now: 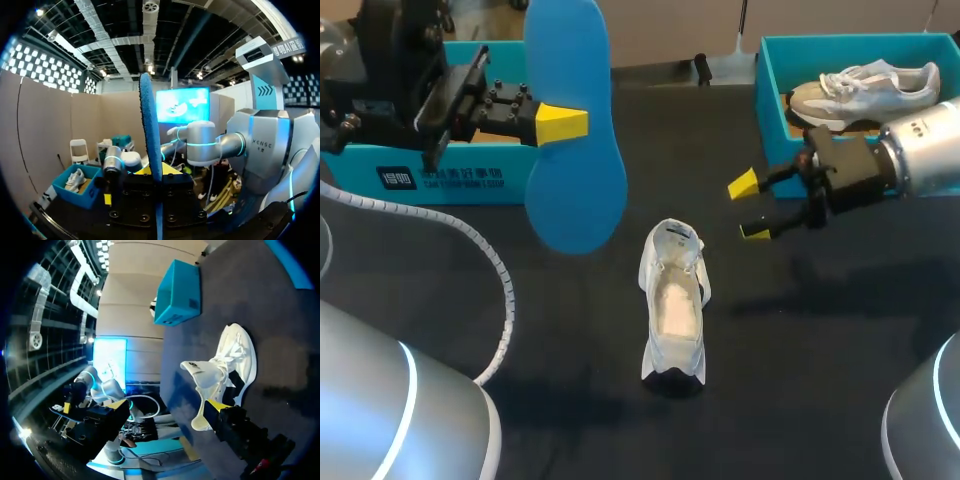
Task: Take the shoe out of the shoebox, open the shoe tongue, remove and reinsert the insole, then place the shoe into the shoebox
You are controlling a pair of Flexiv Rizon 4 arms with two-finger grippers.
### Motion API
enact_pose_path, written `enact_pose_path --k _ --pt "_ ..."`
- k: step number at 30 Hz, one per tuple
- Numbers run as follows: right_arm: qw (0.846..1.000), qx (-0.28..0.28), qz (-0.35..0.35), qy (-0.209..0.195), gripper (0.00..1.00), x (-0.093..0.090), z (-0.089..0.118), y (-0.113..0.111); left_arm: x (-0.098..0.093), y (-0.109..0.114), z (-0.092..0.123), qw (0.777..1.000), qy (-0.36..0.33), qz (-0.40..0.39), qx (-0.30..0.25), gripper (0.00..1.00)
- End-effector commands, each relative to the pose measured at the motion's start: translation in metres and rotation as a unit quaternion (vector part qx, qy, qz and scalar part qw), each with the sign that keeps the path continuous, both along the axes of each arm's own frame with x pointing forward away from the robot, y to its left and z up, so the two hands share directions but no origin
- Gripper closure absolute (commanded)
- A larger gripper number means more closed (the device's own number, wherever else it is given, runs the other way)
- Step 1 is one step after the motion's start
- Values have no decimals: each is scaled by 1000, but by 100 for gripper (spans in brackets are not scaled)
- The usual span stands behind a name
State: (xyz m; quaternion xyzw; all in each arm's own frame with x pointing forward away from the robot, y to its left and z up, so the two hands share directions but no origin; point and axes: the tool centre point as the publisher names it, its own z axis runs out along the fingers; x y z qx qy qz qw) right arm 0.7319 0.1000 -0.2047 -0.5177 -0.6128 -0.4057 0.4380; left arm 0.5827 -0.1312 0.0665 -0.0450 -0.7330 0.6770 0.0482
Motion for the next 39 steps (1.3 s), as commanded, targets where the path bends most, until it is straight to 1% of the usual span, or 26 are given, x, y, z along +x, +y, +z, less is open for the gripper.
enact_pose_path --k 1,3,4,5,6,7,18,19,20,21,22,23,24,25,26,27,28,29,30,39 --pt "1000 10 6 -1 0 12 9 -2 21 -6 -6 994 -107 -12 32 100" --pt "1000 6 2 -2 0 17 12 -1 27 -7 -11 981 -188 -8 47 100" --pt "1000 11 5 -1 0 19 13 1 30 -8 -14 977 -210 -22 16 100" --pt "1000 11 5 -1 0 19 13 1 36 -6 -14 953 -303 -29 9 100" --pt "1000 11 5 -1 0 19 13 1 37 -5 -16 926 -373 -48 -12 100" --pt "1000 11 5 -1 0 19 13 1 40 -3 -18 900 -431 -63 -13 100" --pt "1000 11 5 -1 0 19 13 1 40 -3 -18 900 -431 -63 -13 100" --pt "1000 11 5 -1 0 19 13 1 41 -3 -18 888 -452 -80 -30 100" --pt "1000 10 -2 -2 0 20 15 2 42 -2 -19 886 -454 -84 -35 100" --pt "1000 10 -20 -5 0 21 18 4 46 -2 -21 848 -523 -85 -27 100" --pt "999 18 -30 -8 0 22 21 3 49 -1 -23 842 -530 -91 -52 100" --pt "999 22 -32 -10 0 23 24 3 51 -1 -24 828 -551 -96 -42 100" --pt "999 21 -47 -14 0 25 28 4 53 -1 -28 790 -602 -104 -57 100" --pt "998 27 -57 -15 0 27 31 3 56 -1 -31 771 -625 -101 -61 100" --pt "997 35 -59 -18 0 30 35 4 58 -2 -35 725 -678 -104 -55 100" --pt "997 37 -62 -19 0 31 37 4 58 -1 -38 700 -703 -103 -70 100" --pt "997 42 -69 -19 0 36 40 5 62 0 -42 701 -700 -106 -85 100" --pt "995 63 -73 -18 0 41 44 6 62 0 -42 701 -700 -106 -85 100" --pt "995 65 -80 -12 0 44 45 7 62 0 -42 701 -700 -106 -85 100" --pt "995 65 -80 -12 0 44 45 7 62 0 -42 701 -700 -106 -85 100"
